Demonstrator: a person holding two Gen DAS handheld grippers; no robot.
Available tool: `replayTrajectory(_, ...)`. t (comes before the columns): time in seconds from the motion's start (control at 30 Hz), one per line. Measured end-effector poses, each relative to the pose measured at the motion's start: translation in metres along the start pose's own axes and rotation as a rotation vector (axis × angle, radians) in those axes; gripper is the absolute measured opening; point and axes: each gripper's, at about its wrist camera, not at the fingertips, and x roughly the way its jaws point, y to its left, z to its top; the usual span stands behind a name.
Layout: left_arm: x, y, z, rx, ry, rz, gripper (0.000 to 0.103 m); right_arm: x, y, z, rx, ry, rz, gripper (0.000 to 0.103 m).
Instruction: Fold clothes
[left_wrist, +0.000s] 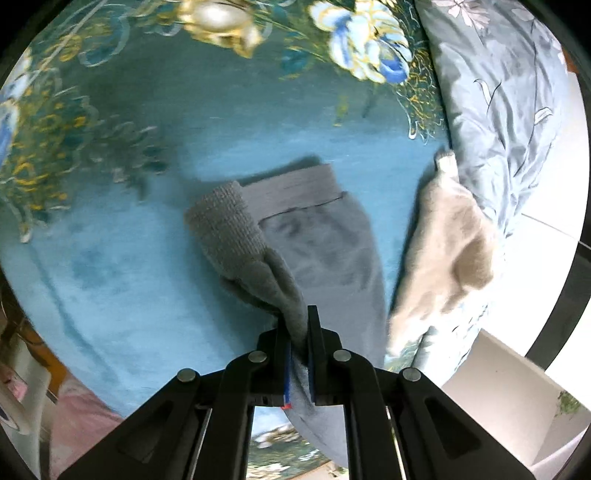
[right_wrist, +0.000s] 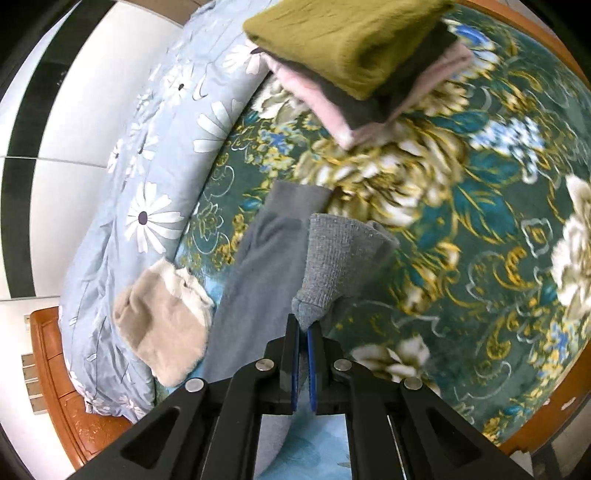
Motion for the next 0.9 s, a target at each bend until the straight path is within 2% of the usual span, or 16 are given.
replayTrajectory(0.17,0.03,-0.041,0.026,-0.069,0.022,-0.005,0.007,0.046,0.035,0.034,0.016,0.082,-0.058,0.004)
replayTrajectory(0.33,0.069,-0.052,0.054,-0.181,0.019,-0.019,0.008,0.099,0.056,0.062,0.075,0.139,-0.11,0.004)
replayTrajectory(0.43,0.084,-0.054,0.064,-0.218,-0.016,-0.072,0.008,0.12,0.071,0.076,0.066,0.133,-0.108,0.004)
replayTrajectory(0.57,0.089,-0.06,0.07,-0.178,-0.059,-0.167,0.008,0.137,0.087,0.085,0.014,0.132,-0.098,0.008)
replayTrajectory(0.6,0.088,-0.061,0.071,-0.169,-0.063,-0.193,0.01,0.141,0.089,0.086,0.005,0.133,-0.09,0.008)
replayTrajectory(0.67,0.081,-0.061,0.071,-0.15,-0.064,-0.243,0.028,0.146,0.093,0.086,-0.028,0.131,-0.085,0.01)
replayTrajectory(0.7,0.074,-0.059,0.069,-0.132,-0.074,-0.27,0.032,0.145,0.096,0.085,-0.047,0.124,-0.079,0.022)
replayTrajectory(0.73,0.065,-0.057,0.066,-0.11,-0.091,-0.297,0.035,0.143,0.098,0.083,-0.065,0.112,-0.068,0.043)
replayTrajectory(0.77,0.056,-0.053,0.063,-0.081,-0.111,-0.312,0.039,0.141,0.1,0.08,-0.083,0.1,-0.057,0.052)
replayTrajectory(0.8,0.045,-0.048,0.058,-0.044,-0.135,-0.305,0.041,0.138,0.102,0.078,-0.101,0.087,-0.046,0.058)
replayTrajectory(0.9,0.027,-0.02,0.041,0.044,-0.21,-0.189,0.054,0.125,0.107,0.065,-0.163,0.059,-0.026,0.058)
